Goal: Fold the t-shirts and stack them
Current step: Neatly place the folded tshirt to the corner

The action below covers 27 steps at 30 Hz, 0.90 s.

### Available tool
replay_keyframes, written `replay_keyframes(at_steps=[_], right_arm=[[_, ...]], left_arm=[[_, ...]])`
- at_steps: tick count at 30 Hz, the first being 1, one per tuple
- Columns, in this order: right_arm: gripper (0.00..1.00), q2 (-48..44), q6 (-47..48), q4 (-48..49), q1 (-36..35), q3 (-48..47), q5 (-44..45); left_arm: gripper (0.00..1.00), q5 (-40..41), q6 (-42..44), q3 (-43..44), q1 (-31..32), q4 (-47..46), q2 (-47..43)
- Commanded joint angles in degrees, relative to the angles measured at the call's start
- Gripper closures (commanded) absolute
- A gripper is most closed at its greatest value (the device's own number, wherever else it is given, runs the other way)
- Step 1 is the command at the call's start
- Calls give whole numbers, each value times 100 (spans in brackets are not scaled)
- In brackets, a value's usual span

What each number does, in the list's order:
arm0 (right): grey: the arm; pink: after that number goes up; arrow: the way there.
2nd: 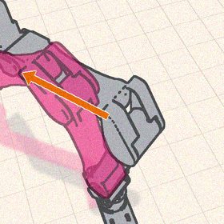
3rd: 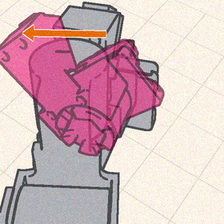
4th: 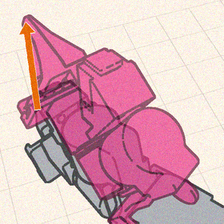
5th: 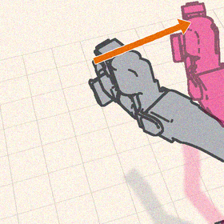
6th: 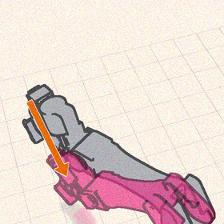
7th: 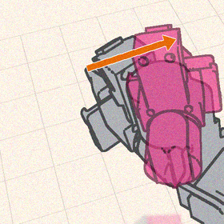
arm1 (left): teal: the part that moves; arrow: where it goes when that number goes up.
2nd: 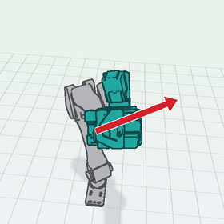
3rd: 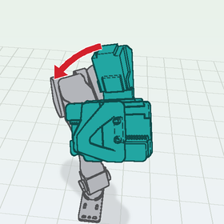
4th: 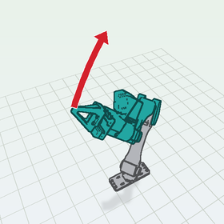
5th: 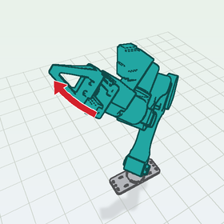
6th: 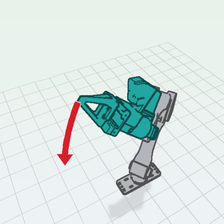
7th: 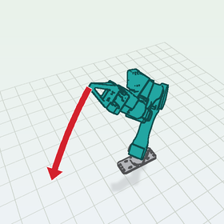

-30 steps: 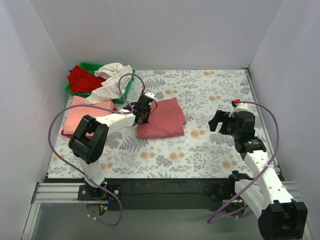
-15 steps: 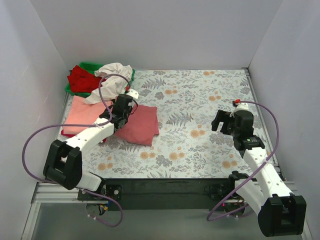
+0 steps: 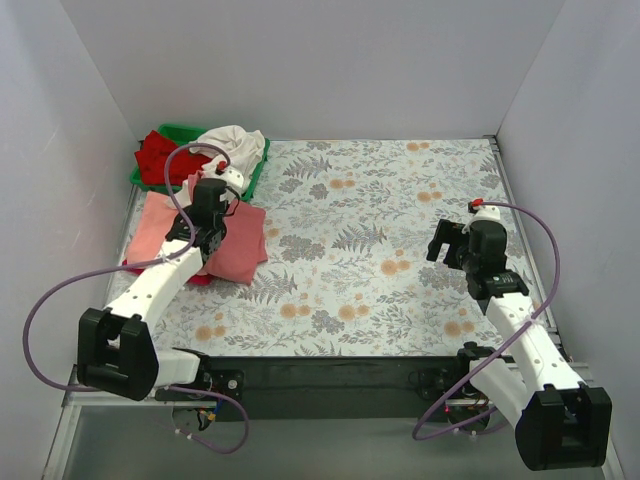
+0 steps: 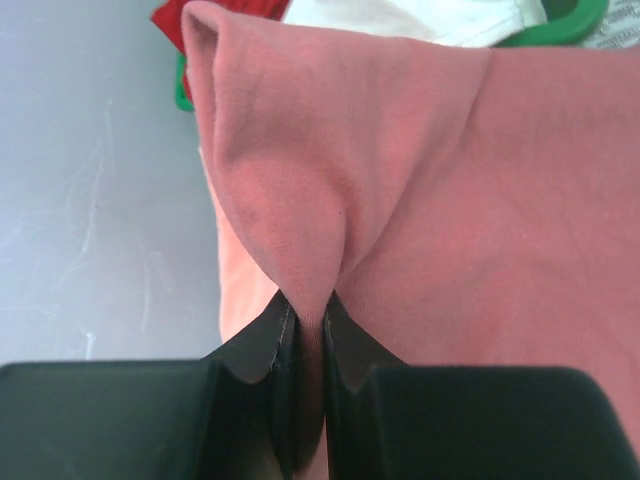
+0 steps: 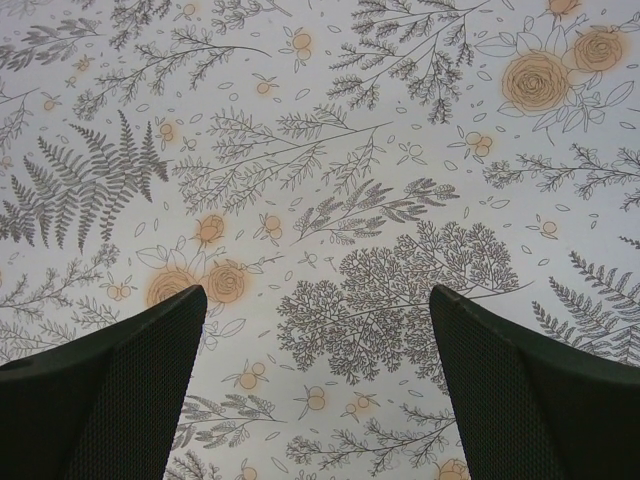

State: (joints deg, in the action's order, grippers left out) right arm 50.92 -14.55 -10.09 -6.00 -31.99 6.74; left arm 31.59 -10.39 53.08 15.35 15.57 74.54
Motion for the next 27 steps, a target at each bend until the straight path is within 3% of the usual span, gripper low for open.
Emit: replay_keyframes(at_steps=[1,27], right_arm=[[2,94,57,244,37,70,126],[2,305,31,253,37,52,152]], left_arm=[[100,189,450,176,-59,-432,-440],[100,296,881,1292,-322,77,-924]])
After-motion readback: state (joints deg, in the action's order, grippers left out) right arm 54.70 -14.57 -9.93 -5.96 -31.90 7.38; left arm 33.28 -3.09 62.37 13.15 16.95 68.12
